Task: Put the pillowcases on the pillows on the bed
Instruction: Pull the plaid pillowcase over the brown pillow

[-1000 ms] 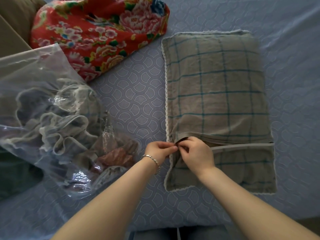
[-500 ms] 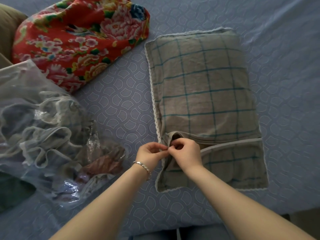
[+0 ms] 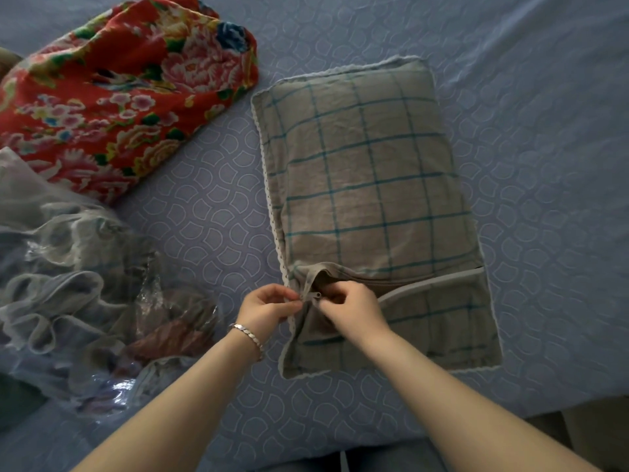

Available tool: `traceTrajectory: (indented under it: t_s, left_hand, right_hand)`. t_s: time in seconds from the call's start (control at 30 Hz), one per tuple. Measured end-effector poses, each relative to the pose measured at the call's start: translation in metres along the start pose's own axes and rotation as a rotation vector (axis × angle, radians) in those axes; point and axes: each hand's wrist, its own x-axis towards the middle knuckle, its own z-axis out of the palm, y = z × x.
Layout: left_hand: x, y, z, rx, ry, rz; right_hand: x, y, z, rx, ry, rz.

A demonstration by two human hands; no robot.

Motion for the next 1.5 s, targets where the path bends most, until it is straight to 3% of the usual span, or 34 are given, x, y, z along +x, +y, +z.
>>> traceTrajectory:
  t_s: [0.13,0.33,0.43,0.6,0.87,1.0,1.13,1.5]
  left_hand:
    - [-0.002,0.001,0.000,0.005,0.016,0.033]
    - [-0.003,0.006,0.000,0.063,0.003,0.070]
    - [-0.004,0.007,0.001,0.050,0.009,0.054]
    - [-0.002,0.005,0.002,0.019,0.025,0.031]
    - [-0.008,0.010,0.008,0.037,0.007,0.074]
    - [-0.009,0.008,0.008,-0.079,0.018,-0.003]
    - [-0.009,0.004,0.001,-0.155,0.007,-0.057]
    - [-0.007,0.012,0.000,-0.079,-0.049,-0.041]
  right_hand:
    - [0.001,-0.009,0.016,0.061,-0.002,-0.034]
    - [-0.002,-0.004,0.009,0.062,0.275,0.068]
    - [0.006,0.001,0.001,0.157,0.177,0.100]
    - [0.007,-0.011,0.009,0.244,-0.022,0.003]
    - [-0.002,-0.015,0.018,0.019,0.213,0.087]
    - [-0.006,-0.017,0.025,0.151,0.259,0.108]
    - [-0.016,-0.016,0.027,0.314,0.272,-0.017]
    - [-0.006,-0.015,0.016,-0.003,0.080,-0.309]
